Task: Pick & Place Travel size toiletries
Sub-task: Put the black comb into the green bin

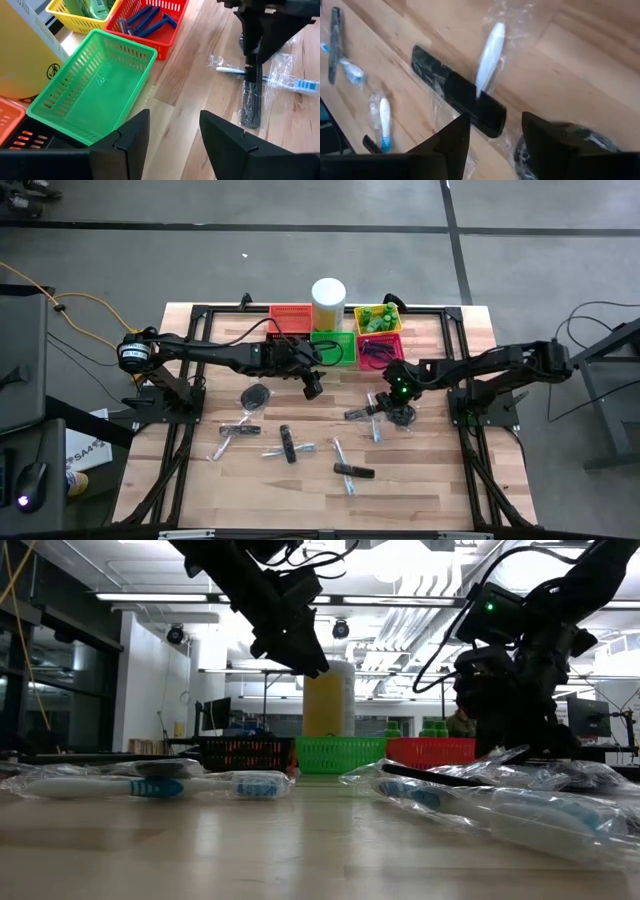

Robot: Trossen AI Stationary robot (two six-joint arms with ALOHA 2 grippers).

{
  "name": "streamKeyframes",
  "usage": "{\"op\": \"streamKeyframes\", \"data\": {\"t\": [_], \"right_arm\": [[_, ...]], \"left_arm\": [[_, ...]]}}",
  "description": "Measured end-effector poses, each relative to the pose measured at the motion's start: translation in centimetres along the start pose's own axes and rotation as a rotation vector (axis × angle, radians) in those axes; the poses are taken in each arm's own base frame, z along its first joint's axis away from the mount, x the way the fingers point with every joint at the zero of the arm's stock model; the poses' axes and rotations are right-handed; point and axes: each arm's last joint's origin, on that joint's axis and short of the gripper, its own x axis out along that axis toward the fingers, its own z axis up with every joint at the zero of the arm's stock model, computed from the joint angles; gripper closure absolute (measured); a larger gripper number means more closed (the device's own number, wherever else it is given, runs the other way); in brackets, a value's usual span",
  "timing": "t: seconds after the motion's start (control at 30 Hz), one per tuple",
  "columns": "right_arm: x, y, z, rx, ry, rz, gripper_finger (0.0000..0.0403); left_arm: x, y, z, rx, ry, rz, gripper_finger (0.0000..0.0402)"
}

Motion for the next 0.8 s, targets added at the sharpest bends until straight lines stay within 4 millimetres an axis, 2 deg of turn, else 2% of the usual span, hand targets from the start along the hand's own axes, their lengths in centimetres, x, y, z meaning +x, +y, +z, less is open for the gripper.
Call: {"op": "streamKeyframes", "data": {"t": [0.63, 0.8], "right_arm": [[0.12, 0.37, -0.03, -0.020, -0.020, 0.020, 0.0232], [0.12, 0.36, -0.01, -0.023, -0.026, 0.016, 0.0263]], "left_arm": [[0.00, 0.00, 0.00, 0.000, 0.000, 0.000, 0.0227], [0.00, 0.00, 0.00, 0.000, 0.000, 0.000, 0.0227]]}}
